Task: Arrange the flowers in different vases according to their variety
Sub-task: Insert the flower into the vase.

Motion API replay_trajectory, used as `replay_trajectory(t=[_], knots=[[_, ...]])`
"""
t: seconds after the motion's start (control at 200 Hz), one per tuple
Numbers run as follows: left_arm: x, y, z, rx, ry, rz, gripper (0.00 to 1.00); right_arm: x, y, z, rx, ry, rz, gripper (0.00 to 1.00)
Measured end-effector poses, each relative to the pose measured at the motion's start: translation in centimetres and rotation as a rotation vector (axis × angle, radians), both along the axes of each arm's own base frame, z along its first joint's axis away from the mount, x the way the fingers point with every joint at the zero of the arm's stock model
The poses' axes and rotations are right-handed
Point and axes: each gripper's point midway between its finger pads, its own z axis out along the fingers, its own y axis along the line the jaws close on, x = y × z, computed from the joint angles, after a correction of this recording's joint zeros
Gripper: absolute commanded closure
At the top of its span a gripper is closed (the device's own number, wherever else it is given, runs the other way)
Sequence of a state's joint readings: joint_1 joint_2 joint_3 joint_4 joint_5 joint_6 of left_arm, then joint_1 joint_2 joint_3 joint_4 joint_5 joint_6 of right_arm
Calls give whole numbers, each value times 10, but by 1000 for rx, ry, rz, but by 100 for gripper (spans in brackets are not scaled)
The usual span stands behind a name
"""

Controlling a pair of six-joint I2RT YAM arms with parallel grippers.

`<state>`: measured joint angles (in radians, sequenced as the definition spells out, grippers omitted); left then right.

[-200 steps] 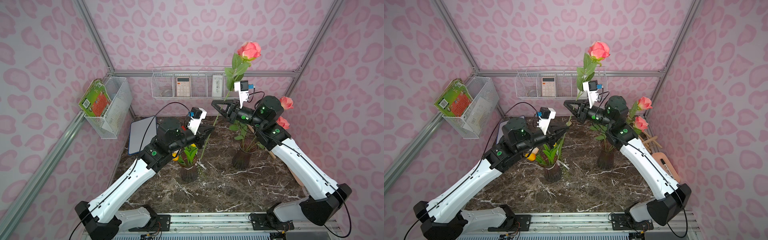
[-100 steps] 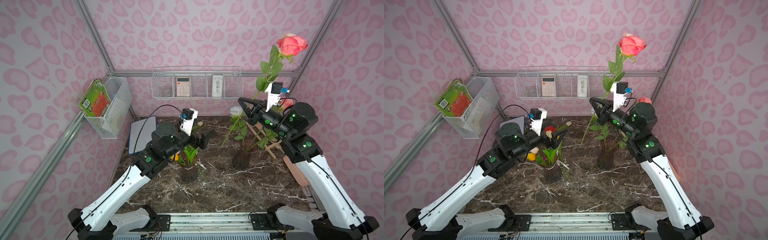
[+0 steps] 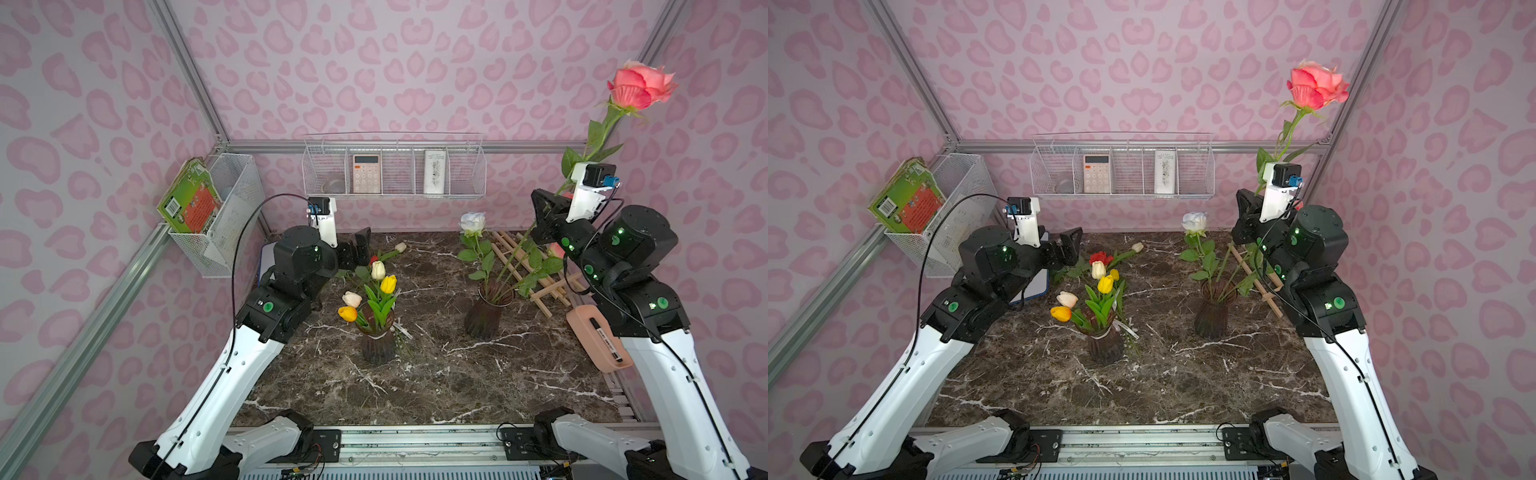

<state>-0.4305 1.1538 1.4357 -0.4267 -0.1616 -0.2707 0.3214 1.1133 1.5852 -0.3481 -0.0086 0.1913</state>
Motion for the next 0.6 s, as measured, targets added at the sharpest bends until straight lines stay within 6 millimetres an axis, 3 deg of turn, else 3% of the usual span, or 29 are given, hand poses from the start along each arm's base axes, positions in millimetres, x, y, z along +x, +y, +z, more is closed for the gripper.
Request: replay_trajectory(t=[0.18,0.415,0.47,0.54,0.6], knots=[[31,34,-50,-82,181,80,1,19,-2,-37,-40,80,-38,100],[48,60,-113,-167,356,136,1,40,6,-104,-72,200,-16,100],[50,66,-126,-184,388,157,2,43,7,-122,-75,233,-15,85],[55,73,-143,-192,431,176,2,45,8,-142,-71,279,-10,74],[59,77,-157,-205,469,196,3,46,8,-149,-74,294,-6,62]])
